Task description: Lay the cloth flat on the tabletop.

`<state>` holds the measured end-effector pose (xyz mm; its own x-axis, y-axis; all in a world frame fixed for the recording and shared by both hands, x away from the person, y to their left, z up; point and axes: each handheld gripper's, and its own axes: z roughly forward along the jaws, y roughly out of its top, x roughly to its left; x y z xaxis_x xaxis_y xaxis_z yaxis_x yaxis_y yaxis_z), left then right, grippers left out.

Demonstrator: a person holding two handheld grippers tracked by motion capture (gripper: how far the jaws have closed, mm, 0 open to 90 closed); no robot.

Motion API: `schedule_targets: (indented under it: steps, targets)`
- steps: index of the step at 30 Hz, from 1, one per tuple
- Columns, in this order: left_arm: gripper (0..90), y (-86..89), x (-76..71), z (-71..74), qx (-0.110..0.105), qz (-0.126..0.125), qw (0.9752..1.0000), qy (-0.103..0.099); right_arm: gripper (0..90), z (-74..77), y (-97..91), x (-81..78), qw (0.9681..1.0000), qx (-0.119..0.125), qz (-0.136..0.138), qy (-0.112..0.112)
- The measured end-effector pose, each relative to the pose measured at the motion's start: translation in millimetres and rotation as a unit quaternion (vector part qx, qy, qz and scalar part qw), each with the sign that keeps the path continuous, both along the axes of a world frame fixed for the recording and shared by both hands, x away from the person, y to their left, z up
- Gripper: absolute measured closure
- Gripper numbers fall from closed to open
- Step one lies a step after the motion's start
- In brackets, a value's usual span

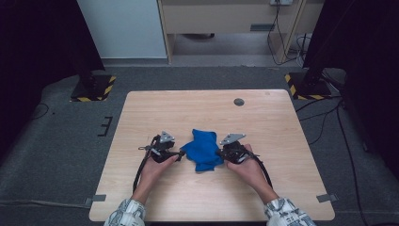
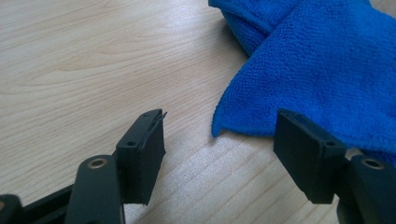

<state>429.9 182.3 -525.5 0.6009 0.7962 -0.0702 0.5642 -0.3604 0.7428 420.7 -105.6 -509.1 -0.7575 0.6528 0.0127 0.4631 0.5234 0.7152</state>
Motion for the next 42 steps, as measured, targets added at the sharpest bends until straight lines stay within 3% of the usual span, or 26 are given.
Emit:
schedule_targets:
  steps: [4, 13, 18, 23, 30, 36, 40, 42]
  targets:
    - [33.6, -2.0, 1.3, -2.0, -0.004, -0.001, 1.0, 0.002, 88.6, -2.0, 3.3, -1.9, 1.0, -0.001, 0.006, 0.002]
    - [36.1, -5.9, 5.8, -7.5, 0.012, -0.001, 0.9999, -0.003, 88.7, -4.0, 8.5, -4.4, 0.9999, 0.0, 0.015, 0.007]
    - [47.8, -8.6, 4.7, -7.3, 0.029, -0.002, 0.9994, -0.016, 88.7, -4.8, 11.0, -6.0, 0.9998, 0.003, 0.018, 0.01]
    - [70.9, -9.6, 6.9, -7.7, 0.024, 0.0, 0.9995, -0.021, 88.7, -6.3, 15.3, -9.1, 0.9996, 0.006, 0.023, 0.013]
    - [90.0, -5.8, 9.7, -5.5, 0.021, 0.002, 0.9997, -0.009, 88.6, -7.6, 19.7, -13.2, 0.9993, 0.012, 0.029, 0.018]
    - [88.1, 0.6, 9.4, 0.4, 0.008, 0.019, 0.9995, -0.025, 87.1, -7.1, 23.6, -17.3, 0.999, 0.015, 0.037, 0.021]
    - [67.7, -0.6, 10.9, 1.6, -0.011, 0.033, 0.9984, -0.043, 86.4, -6.5, 24.3, -17.5, 0.999, 0.015, 0.037, 0.021]
    - [58.4, -1.5, 14.0, -1.0, -0.01, 0.038, 0.9985, -0.037, 86.2, -6.8, 24.3, -17.4, 0.999, 0.015, 0.037, 0.021]
